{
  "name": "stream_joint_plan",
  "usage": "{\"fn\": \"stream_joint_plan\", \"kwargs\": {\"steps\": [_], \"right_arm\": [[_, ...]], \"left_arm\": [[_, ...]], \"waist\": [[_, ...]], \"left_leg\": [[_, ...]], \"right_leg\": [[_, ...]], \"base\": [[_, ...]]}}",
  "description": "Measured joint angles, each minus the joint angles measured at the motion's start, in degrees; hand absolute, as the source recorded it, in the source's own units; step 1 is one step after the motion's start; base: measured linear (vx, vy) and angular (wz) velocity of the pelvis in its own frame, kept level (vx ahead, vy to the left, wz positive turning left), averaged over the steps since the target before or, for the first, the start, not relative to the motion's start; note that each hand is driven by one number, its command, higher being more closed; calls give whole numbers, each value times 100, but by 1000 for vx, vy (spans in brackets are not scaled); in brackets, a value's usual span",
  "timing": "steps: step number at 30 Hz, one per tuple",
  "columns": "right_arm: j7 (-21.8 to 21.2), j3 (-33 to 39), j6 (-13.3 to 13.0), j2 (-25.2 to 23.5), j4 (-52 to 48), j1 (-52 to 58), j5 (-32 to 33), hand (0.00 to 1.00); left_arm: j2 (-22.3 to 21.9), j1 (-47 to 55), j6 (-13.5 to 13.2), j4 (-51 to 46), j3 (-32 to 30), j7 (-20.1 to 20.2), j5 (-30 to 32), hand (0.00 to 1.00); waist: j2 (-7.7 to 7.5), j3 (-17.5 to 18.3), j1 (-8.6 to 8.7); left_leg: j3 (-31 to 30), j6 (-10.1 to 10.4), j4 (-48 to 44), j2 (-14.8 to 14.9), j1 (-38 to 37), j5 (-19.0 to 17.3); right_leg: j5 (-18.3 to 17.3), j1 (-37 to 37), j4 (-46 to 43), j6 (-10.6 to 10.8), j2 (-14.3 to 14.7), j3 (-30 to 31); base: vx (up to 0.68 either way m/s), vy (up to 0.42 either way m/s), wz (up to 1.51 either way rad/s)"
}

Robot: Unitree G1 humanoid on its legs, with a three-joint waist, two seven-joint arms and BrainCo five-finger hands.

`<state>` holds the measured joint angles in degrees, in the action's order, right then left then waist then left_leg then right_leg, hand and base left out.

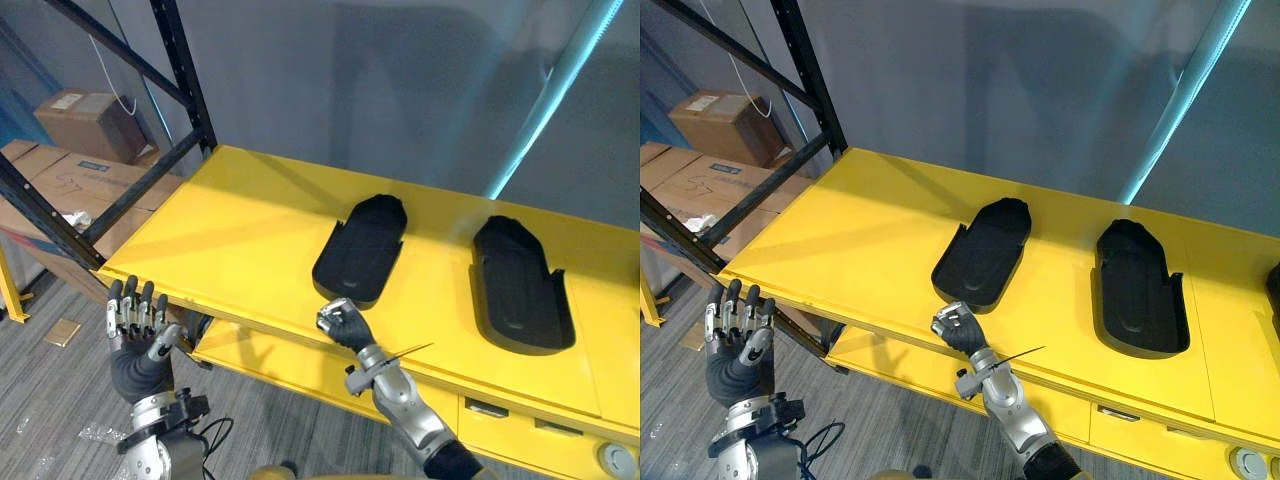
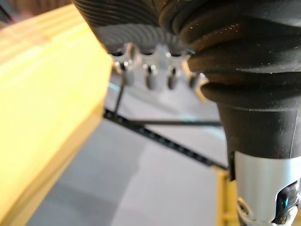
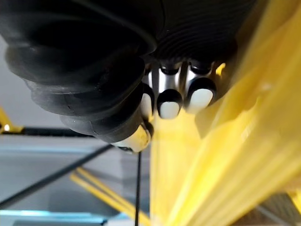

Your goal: Walk over and take plastic housings, then place them on the shelf

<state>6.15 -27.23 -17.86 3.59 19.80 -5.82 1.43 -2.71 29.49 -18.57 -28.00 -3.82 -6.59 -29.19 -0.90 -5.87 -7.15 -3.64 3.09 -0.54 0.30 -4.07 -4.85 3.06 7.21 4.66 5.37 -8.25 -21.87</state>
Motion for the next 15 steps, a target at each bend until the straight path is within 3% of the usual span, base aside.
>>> {"fn": "stream_joint_plan", "kwargs": {"steps": [15], "right_arm": [[29,232,-110,-115,371,-166,-6,100]], "left_arm": [[0,-16,-2,172,3,56,-2,0]], "waist": [[9,5,0]], "left_leg": [[-26,-4,12,-7,-83,7]], "right_leg": [[-9,83,0,5,-7,-21]], "base": [[0,0,0]]}}
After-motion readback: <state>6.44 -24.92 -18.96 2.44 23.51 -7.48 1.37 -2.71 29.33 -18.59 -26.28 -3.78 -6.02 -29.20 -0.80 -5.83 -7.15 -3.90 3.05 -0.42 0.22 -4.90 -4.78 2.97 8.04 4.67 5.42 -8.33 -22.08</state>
